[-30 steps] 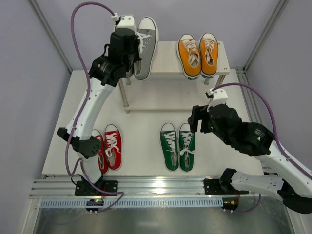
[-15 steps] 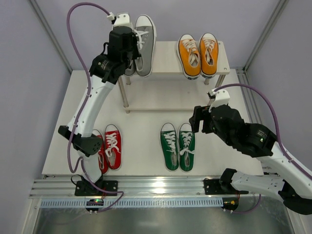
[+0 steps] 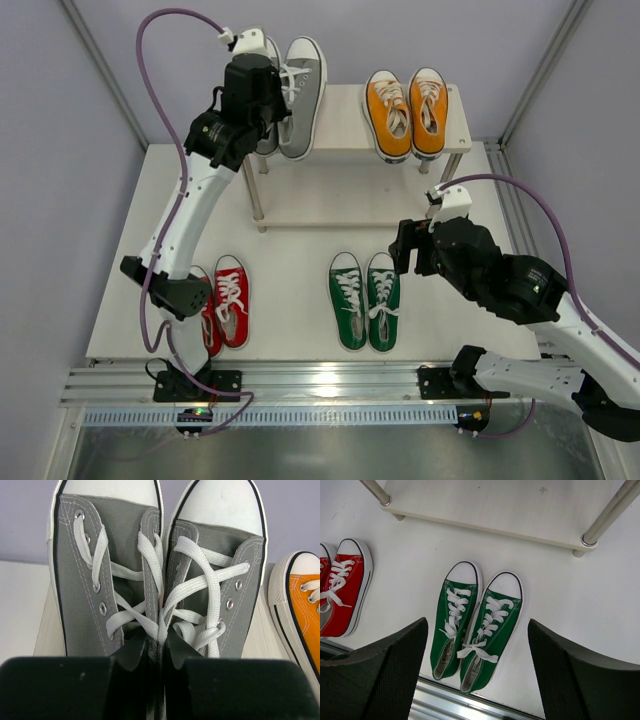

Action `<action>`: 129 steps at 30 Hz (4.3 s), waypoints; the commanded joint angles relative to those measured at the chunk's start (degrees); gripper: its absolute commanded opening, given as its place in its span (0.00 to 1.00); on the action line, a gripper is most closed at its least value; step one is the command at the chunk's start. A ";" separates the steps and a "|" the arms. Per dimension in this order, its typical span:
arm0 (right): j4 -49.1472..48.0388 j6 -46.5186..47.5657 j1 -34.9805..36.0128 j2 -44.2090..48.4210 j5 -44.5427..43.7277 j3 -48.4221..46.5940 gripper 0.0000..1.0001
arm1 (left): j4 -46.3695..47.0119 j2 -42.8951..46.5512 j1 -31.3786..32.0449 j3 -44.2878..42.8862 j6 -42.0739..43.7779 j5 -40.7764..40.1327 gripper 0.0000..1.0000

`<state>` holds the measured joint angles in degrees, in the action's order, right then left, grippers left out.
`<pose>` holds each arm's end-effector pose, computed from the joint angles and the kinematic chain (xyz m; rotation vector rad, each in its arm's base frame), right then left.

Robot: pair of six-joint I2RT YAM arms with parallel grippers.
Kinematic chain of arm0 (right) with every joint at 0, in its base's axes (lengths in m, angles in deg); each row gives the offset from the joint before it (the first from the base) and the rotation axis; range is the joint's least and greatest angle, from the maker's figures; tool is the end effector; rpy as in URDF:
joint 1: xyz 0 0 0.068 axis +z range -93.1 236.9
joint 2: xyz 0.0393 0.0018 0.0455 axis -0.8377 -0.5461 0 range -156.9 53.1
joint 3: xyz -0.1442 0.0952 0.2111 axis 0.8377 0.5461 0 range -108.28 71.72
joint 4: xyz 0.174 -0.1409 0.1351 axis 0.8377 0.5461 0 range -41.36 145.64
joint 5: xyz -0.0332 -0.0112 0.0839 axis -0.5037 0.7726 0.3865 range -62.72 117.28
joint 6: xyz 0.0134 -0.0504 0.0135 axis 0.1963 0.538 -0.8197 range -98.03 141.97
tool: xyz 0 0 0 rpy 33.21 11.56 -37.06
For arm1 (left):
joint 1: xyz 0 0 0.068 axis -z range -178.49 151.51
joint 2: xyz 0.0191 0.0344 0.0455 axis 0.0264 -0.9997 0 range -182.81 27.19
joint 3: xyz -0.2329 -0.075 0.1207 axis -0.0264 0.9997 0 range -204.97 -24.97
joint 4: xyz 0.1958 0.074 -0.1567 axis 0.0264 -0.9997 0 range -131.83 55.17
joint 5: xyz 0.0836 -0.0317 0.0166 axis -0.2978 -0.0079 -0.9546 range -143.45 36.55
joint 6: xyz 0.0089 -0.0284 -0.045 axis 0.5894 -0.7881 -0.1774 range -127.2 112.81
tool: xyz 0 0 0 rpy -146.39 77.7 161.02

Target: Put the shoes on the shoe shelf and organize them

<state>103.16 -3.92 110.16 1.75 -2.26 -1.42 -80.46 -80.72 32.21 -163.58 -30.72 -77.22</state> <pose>0.1030 0.1086 0.4096 -0.1986 2.0644 0.2969 0.3378 -0.1839 0.5139 -0.1774 1.8099 -0.2923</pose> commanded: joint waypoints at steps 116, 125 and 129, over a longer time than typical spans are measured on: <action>-87.38 22.28 -18.10 -31.70 -7.81 24.36 0.04 | -19.23 67.31 -0.90 65.31 -8.73 -0.14 1.00; -100.04 25.71 -18.98 -37.76 -8.95 23.84 0.04 | -20.73 67.75 -0.90 65.57 -8.20 -1.19 1.00; -106.45 28.25 -19.50 -42.15 -11.23 23.92 0.04 | -21.34 67.66 -0.90 65.30 -7.76 -1.45 1.00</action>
<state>15.15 21.89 91.12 -40.28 -9.17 25.97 -100.96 -13.16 31.49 -96.78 -38.72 -77.46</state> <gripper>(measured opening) 0.139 0.996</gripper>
